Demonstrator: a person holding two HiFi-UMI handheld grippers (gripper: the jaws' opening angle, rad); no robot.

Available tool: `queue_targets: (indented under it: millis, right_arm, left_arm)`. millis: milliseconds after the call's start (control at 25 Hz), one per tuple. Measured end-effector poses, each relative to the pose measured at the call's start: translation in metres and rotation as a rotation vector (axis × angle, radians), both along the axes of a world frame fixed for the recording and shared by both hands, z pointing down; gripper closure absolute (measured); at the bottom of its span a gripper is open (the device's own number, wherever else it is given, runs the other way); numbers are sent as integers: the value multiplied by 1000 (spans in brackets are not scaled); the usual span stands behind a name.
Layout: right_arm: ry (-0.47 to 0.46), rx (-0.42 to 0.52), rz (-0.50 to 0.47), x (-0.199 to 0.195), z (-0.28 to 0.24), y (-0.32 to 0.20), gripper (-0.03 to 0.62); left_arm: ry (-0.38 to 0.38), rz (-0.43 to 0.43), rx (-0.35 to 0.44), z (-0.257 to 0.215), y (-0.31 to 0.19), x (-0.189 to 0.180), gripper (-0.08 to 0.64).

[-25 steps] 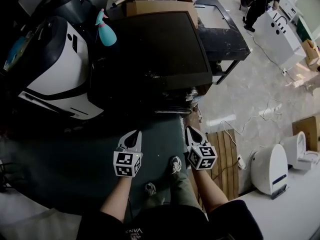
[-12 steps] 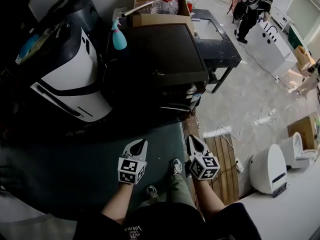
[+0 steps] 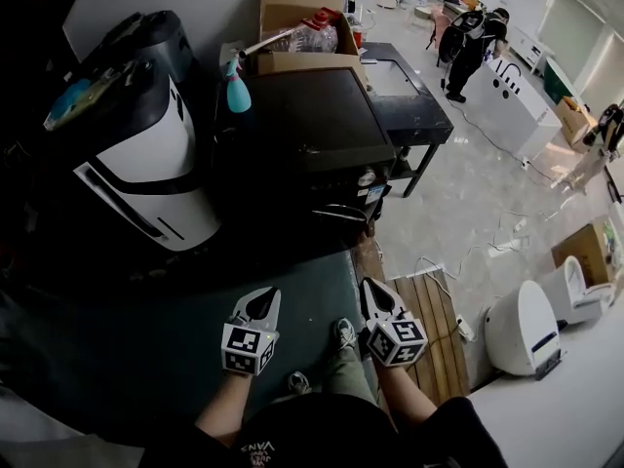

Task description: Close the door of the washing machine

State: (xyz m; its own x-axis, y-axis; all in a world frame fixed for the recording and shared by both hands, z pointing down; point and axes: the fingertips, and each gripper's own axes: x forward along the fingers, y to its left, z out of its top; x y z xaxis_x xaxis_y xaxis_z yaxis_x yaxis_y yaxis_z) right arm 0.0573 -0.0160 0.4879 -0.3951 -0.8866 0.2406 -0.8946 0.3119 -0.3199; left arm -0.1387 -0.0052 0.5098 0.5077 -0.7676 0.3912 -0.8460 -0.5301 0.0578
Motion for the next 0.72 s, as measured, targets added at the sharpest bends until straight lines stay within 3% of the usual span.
queue_targets:
  millis: [360,720]
  right_arm:
    - [21,59,-25,-21,-34,55,592]
    - [38,51,-39,-36,-33,96,592]
  left_arm:
    - [37,44,28,-16,46,-9,549]
    - [32,46,27,-23,81,-21,548]
